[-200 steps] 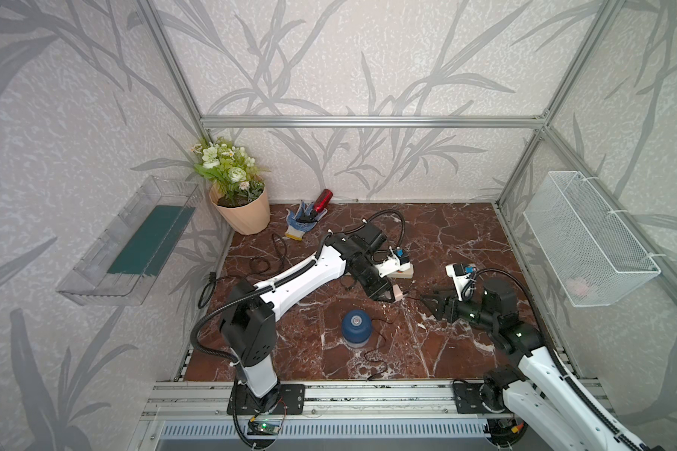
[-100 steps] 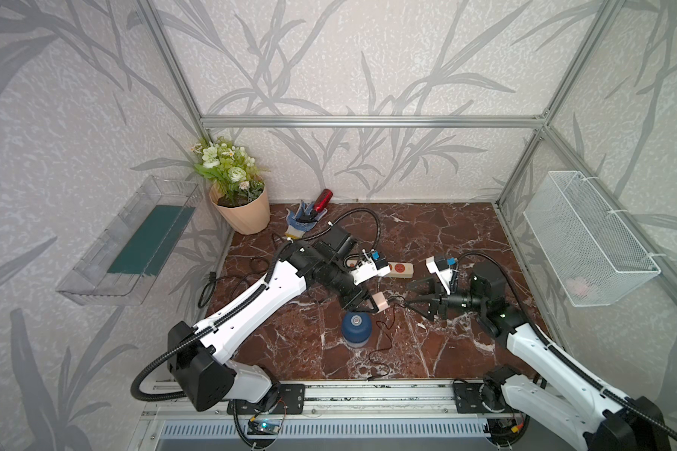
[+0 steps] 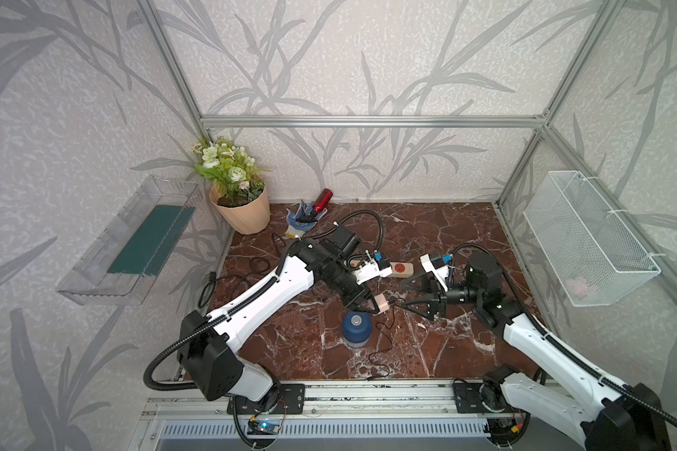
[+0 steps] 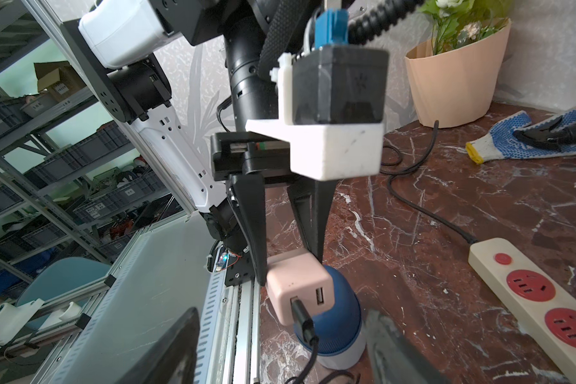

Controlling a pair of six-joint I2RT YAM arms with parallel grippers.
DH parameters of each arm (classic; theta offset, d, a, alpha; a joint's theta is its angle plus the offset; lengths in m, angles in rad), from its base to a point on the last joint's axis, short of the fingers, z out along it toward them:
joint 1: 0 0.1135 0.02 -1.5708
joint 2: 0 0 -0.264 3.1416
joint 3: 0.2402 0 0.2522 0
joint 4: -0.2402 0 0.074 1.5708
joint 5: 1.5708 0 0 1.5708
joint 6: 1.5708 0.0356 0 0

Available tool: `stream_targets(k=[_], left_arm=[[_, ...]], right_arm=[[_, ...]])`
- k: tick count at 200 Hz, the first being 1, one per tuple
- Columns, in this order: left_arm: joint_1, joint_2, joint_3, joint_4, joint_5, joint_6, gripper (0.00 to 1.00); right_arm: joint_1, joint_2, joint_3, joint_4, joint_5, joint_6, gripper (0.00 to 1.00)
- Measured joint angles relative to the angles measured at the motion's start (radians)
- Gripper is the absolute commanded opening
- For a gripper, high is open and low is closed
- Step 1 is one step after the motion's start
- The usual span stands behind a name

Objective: Charge the cordless meat grinders
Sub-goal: Pick up the plug from the center of the board.

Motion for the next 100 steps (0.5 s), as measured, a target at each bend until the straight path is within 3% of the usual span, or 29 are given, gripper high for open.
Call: stream_targets(k=[100], left_arm=[[0.001, 0.144, 0.165, -0.105, 0.06, 0.089, 0.3]], right_arm=[[0.017, 0.158, 0.041, -0.053, -0.021, -0.077, 0.76]])
